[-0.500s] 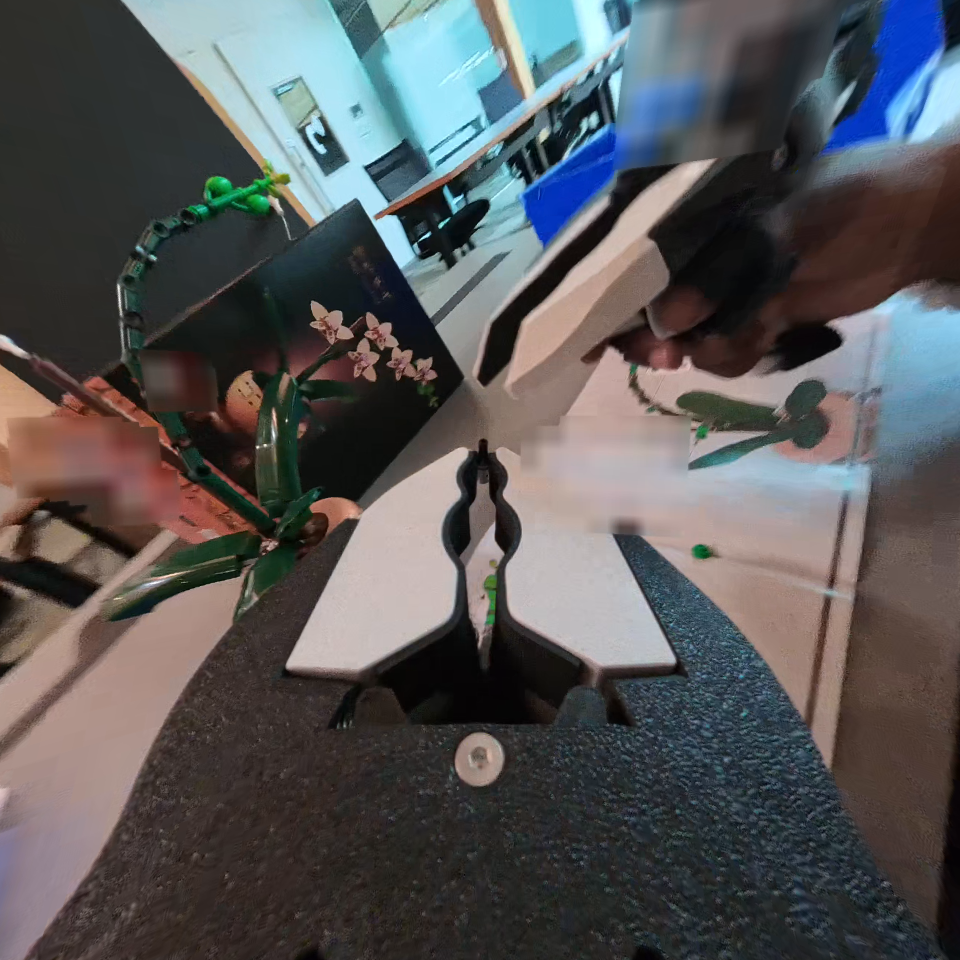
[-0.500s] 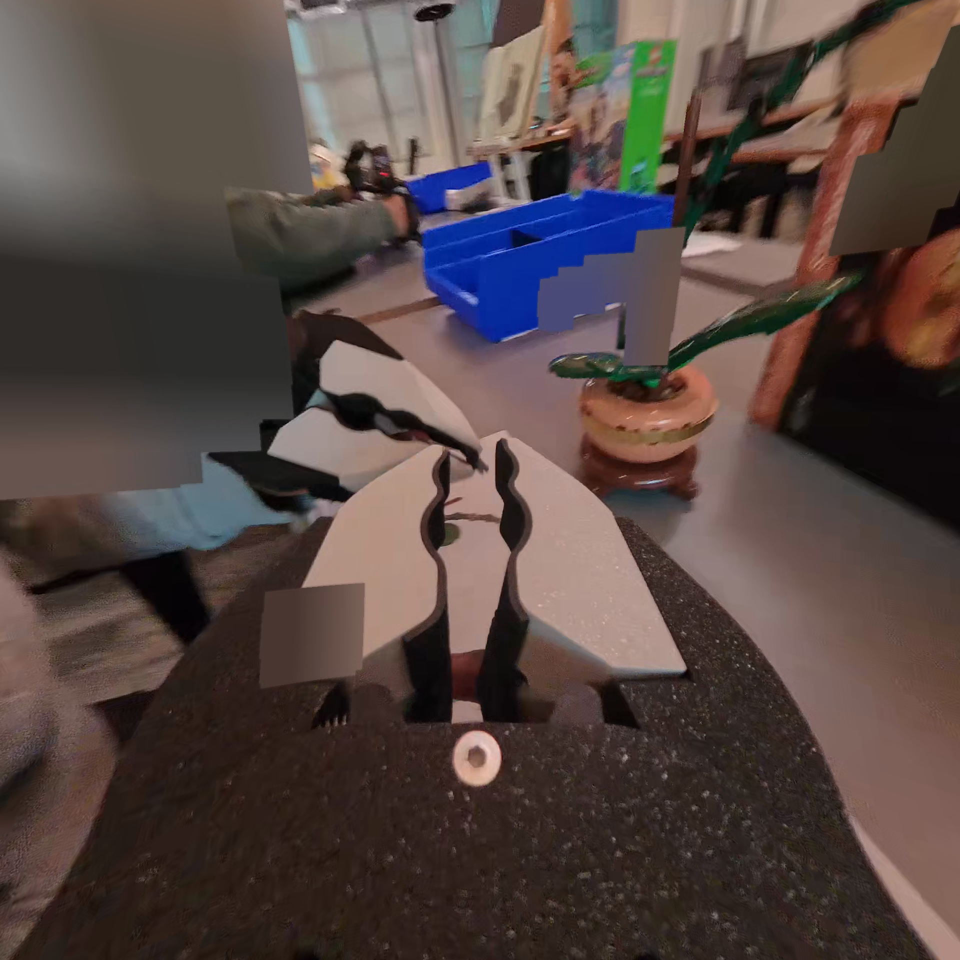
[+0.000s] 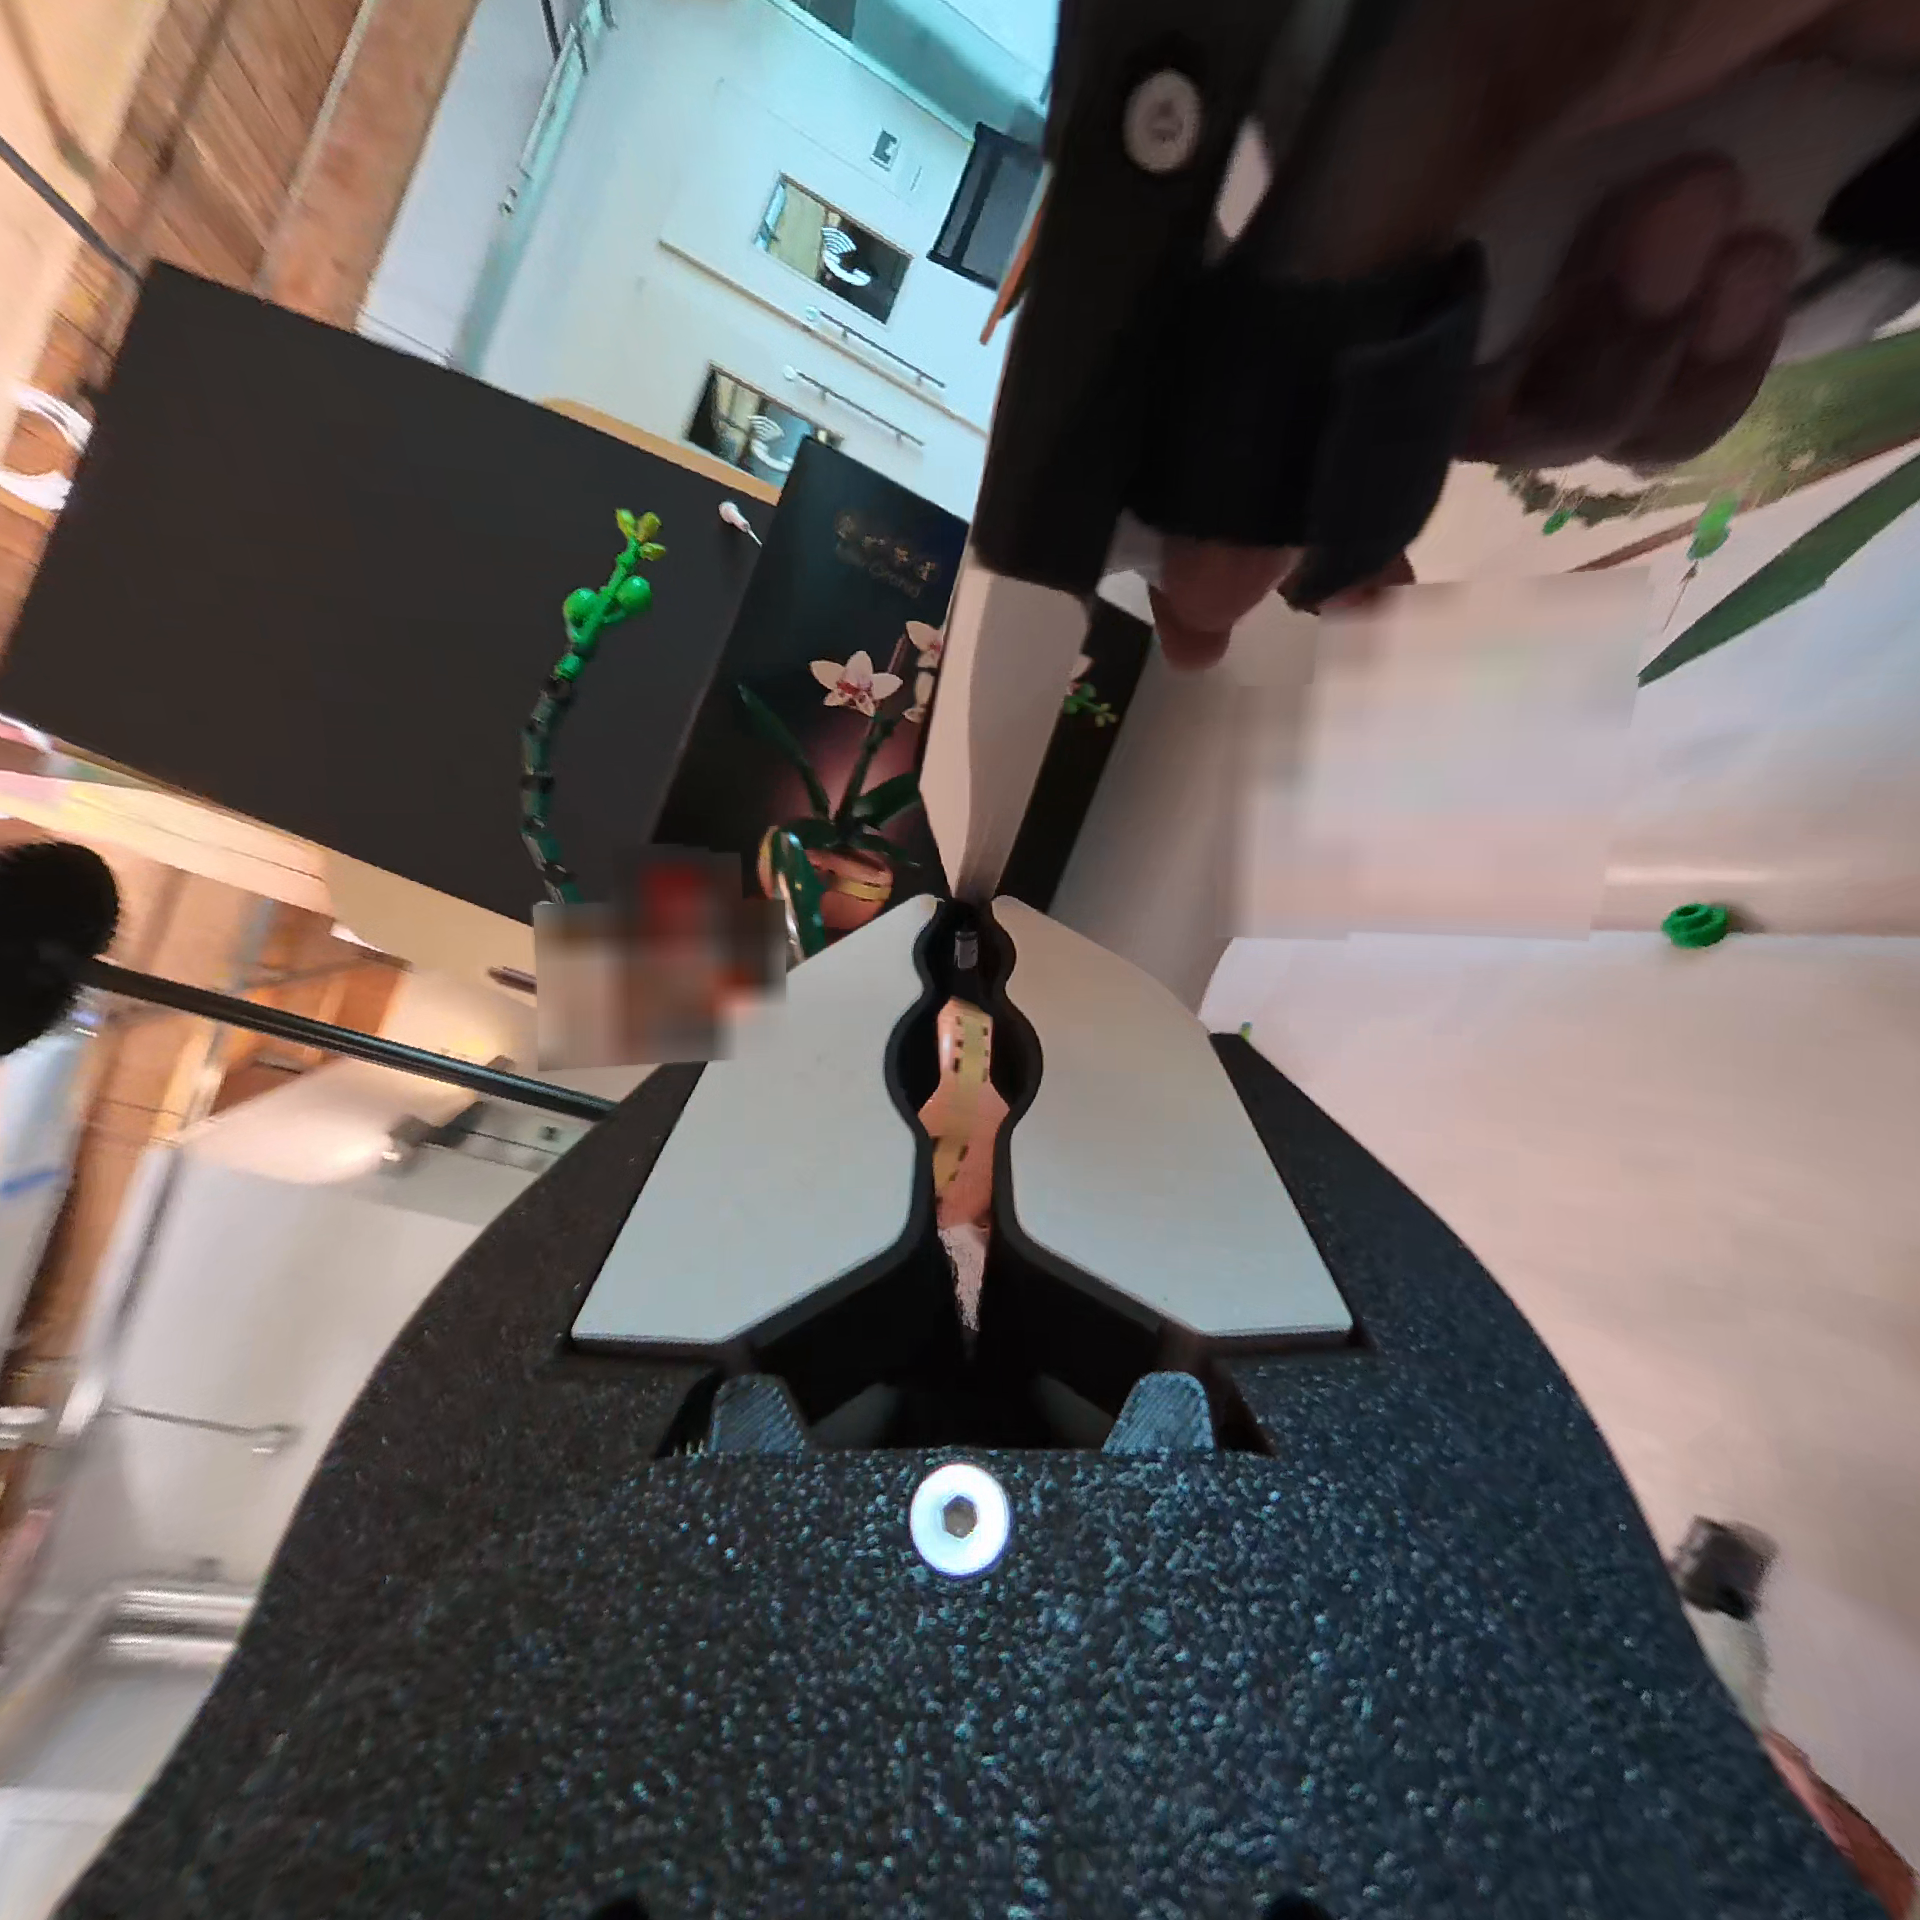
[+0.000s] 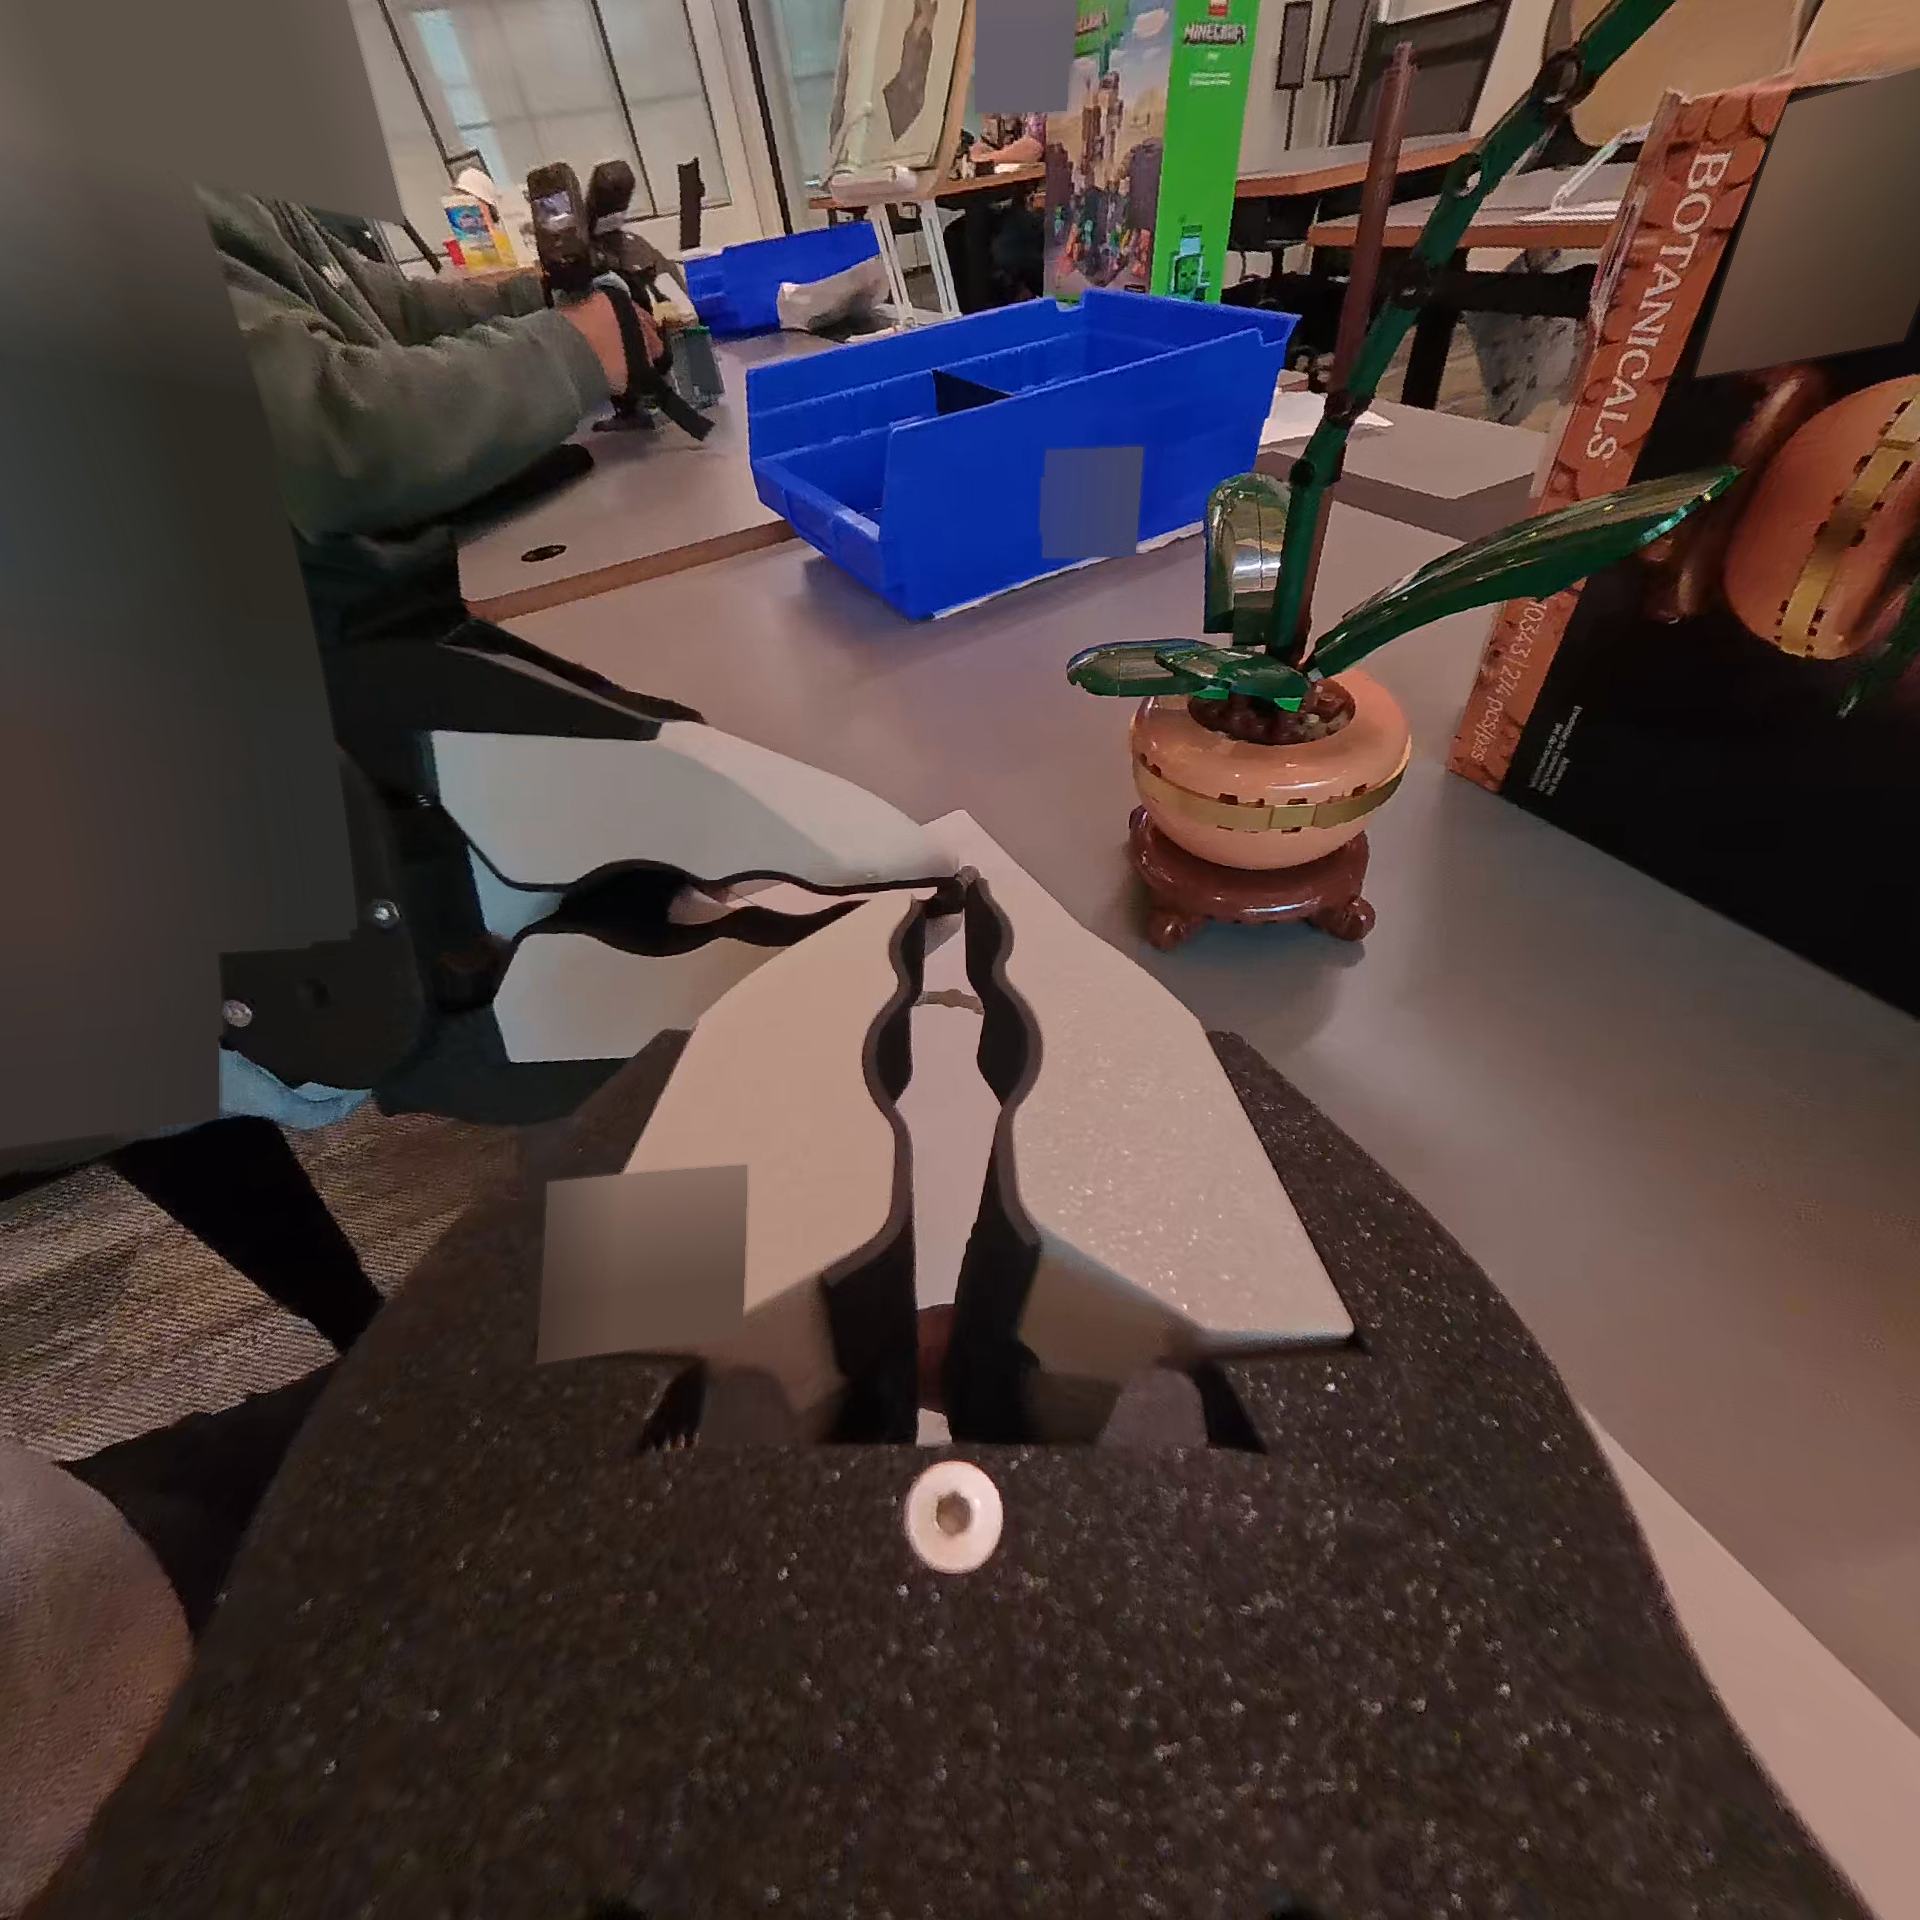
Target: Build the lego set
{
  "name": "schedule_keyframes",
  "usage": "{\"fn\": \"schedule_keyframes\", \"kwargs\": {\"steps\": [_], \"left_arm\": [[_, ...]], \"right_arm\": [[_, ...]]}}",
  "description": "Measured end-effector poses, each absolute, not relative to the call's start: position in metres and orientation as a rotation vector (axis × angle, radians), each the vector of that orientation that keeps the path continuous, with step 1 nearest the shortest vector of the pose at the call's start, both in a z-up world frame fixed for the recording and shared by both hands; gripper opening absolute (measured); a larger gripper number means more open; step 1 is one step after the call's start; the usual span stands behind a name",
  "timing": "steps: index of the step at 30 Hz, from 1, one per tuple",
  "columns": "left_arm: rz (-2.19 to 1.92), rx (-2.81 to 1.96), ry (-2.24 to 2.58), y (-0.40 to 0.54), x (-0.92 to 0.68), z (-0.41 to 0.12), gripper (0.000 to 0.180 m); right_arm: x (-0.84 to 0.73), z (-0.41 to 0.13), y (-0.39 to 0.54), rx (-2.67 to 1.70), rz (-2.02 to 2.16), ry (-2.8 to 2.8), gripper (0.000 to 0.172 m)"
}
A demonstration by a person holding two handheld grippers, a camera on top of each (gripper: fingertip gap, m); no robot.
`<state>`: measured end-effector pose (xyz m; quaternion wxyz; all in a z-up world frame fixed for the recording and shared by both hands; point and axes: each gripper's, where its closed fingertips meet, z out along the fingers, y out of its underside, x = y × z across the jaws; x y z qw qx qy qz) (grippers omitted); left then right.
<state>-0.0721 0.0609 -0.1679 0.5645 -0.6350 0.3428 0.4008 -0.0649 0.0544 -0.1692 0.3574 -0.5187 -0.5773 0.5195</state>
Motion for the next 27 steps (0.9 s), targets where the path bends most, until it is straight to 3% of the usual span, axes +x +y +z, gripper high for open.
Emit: {"fn": "schedule_keyframes", "kwargs": {"steps": [21,27], "left_arm": [[1.106,-1.305,0.923,0.054,-0.062,-0.157,0.003],[0.995,-1.396,0.848,0.059,-0.07,-0.163,0.021]], "right_arm": [[-0.056,-0.164,0.048,-1.294,1.486,-1.588,0.002],[-0.055,-0.169,0.051,-1.301,1.456,-1.64,0.002]]}}
